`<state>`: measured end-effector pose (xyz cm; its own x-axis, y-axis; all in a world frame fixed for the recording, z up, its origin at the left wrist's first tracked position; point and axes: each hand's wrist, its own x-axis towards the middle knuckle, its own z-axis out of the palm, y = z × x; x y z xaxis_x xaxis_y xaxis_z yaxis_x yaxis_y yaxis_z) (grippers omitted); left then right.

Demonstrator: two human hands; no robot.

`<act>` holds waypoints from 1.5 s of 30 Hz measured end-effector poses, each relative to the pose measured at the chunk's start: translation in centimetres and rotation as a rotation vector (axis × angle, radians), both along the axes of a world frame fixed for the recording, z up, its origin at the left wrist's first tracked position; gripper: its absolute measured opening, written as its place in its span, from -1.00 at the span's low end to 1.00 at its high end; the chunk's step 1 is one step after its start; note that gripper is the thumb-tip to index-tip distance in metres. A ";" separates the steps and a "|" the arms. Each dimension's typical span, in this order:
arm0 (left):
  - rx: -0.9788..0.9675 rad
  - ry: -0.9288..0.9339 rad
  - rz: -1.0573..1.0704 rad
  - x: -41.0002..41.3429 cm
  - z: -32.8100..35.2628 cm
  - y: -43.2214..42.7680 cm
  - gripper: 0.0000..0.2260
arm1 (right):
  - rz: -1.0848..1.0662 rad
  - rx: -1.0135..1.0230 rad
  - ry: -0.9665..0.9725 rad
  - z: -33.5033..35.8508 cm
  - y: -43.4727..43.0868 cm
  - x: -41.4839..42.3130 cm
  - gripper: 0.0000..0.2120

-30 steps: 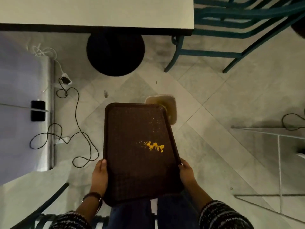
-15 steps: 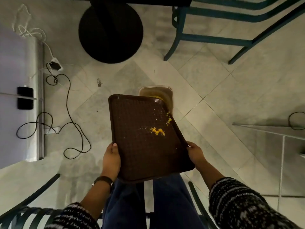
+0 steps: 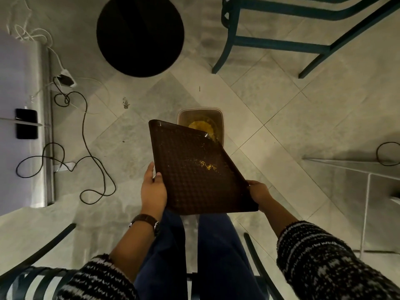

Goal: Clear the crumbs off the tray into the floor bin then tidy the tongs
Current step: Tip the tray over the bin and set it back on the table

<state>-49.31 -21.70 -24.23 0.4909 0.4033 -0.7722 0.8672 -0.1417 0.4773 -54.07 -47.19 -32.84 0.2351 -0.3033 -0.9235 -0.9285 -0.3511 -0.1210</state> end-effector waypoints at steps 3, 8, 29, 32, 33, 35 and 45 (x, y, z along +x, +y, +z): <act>0.003 -0.030 0.031 0.2 1.0 -0.2 -0.62 | -0.005 -0.031 -0.021 0.5 0.5 0.0 -0.60; 0.016 -0.069 0.097 0.3 3.6 -0.3 -0.62 | -0.056 -0.056 -0.093 1.0 0.7 -0.3 -0.62; 0.028 -0.015 0.127 1.9 2.5 -1.6 -0.63 | 0.105 -0.069 0.046 0.6 0.5 1.4 -0.71; 0.048 -0.055 0.179 1.2 4.0 -1.2 -0.64 | 0.051 -0.037 -0.021 1.6 1.0 1.3 -0.66; 0.053 -0.068 0.192 1.0 4.4 -1.3 -0.64 | 0.024 -0.038 -0.025 2.0 1.1 1.3 -0.63; 0.041 -0.071 0.187 0.9 4.3 -1.8 -0.64 | -0.080 -0.040 0.007 2.0 1.1 1.0 -0.64; -0.012 -0.108 -0.097 8.9 0.0 -2.3 -0.67 | -0.644 0.052 0.201 -4.8 3.6 -1.5 -0.93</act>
